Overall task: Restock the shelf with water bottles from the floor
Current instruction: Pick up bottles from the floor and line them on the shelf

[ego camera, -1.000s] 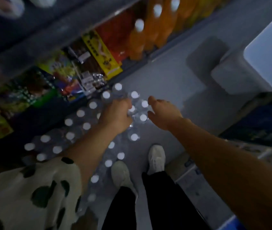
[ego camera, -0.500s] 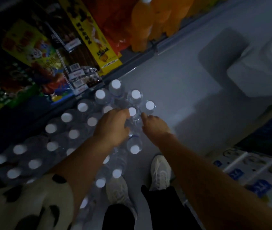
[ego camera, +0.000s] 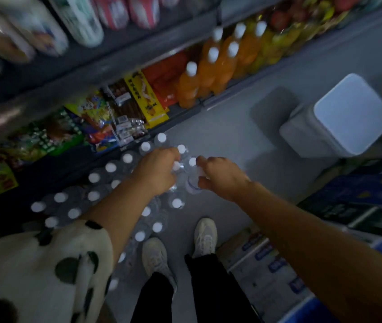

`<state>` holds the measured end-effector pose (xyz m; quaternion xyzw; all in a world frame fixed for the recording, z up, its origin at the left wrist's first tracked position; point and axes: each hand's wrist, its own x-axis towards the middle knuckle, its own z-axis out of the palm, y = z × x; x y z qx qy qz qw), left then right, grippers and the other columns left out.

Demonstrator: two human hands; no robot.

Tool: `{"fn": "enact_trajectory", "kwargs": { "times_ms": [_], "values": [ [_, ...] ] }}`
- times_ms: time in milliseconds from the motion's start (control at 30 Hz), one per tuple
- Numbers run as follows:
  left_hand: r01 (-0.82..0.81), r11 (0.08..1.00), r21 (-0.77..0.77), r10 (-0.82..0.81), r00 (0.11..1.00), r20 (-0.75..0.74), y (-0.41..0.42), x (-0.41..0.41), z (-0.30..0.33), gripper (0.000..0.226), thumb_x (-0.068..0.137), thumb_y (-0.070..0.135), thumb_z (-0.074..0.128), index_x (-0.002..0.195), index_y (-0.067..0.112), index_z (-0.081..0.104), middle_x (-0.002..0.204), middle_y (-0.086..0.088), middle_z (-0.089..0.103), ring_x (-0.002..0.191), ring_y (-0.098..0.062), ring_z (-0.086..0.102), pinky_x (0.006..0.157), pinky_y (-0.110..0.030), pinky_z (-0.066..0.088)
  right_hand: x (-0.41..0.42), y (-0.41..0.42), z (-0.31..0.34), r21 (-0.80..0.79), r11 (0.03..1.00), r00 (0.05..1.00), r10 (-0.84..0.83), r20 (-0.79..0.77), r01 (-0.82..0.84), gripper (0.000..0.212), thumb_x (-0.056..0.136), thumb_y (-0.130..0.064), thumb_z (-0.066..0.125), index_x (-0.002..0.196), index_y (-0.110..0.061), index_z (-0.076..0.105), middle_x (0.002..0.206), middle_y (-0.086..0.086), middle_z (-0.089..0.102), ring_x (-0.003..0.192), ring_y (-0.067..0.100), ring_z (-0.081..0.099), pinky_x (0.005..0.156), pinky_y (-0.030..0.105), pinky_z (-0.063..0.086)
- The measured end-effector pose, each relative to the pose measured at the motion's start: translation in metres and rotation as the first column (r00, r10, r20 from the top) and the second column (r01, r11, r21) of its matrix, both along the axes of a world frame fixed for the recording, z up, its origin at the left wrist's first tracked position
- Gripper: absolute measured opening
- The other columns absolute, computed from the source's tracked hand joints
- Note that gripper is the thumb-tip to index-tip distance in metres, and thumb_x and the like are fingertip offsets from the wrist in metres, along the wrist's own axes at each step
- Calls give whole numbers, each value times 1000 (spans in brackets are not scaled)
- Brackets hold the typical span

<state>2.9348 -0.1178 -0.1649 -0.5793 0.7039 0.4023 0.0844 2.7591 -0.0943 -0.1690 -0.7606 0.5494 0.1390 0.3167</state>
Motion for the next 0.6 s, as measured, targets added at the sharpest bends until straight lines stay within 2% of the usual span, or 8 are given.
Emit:
{"fn": "enact_trajectory", "kwargs": {
  "times_ms": [133, 233, 300, 367, 433, 500, 600],
  "values": [
    [18, 1000, 20, -15, 991, -134, -2, 0, 98, 58, 71, 17, 78, 124, 19, 55, 118, -4, 60, 106, -24, 60, 89, -33, 50, -11, -23, 148, -71, 996, 995, 56, 87, -49, 34, 88, -23, 58, 115, -4, 49, 99, 21, 60, 91, 37, 56, 73, 38, 41],
    [66, 998, -4, -65, 968, -240, -11, -1, 186, 78, 63, 26, 86, 132, 21, 50, 126, 4, 56, 114, -14, 55, 93, -28, 46, -13, -40, 267, -214, 976, 982, 89, 166, -52, 28, 83, -21, 62, 103, -2, 55, 94, 18, 63, 86, 37, 57, 71, 41, 44],
    [90, 995, -47, -101, 937, -335, -17, -2, 250, 83, 59, 29, 88, 132, 23, 50, 127, 8, 57, 114, -9, 54, 96, -27, 45, -13, -50, 349, -327, 943, 978, 119, 170, -58, 26, 81, -22, 61, 99, -3, 58, 85, 14, 62, 78, 32, 56, 65, 38, 42],
    [73, 995, -75, -99, 880, -465, -25, 0, 310, 74, 59, 23, 88, 125, 25, 55, 119, 10, 63, 108, -1, 59, 96, -29, 48, -10, -57, 434, -415, 909, 975, 133, 178, -48, 20, 81, -20, 62, 95, -6, 58, 69, -1, 53, 64, 17, 48, 59, 29, 32],
    [34, 994, -103, -84, 843, -532, -34, 6, 368, 67, 60, 14, 88, 119, 23, 58, 112, 8, 68, 101, 1, 63, 92, -29, 51, -5, -58, 516, -469, 882, 958, 168, 233, -41, 5, 81, -25, 58, 82, -22, 55, 59, -12, 43, 57, 7, 44, 54, 20, 29],
    [-15, 980, -197, -102, 815, -570, -42, 11, 428, 61, 61, 16, 87, 116, 17, 61, 107, 4, 71, 100, -8, 66, 89, -33, 53, 2, -56, 588, -532, 846, 942, 210, 262, -41, 6, 77, -36, 49, 77, -34, 44, 62, -13, 45, 60, 6, 43, 56, 17, 30],
    [-92, 949, -301, -132, 751, -647, -50, 21, 511, 31, 79, 5, 76, 102, 18, 61, 89, 10, 70, 84, -4, 65, 74, -22, 56, 13, -53, 672, -636, 772, 940, 202, 274, 20, 13, 78, -36, 50, 85, -25, 51, 69, -7, 49, 63, 7, 42, 57, 15, 34]
  ]
}}
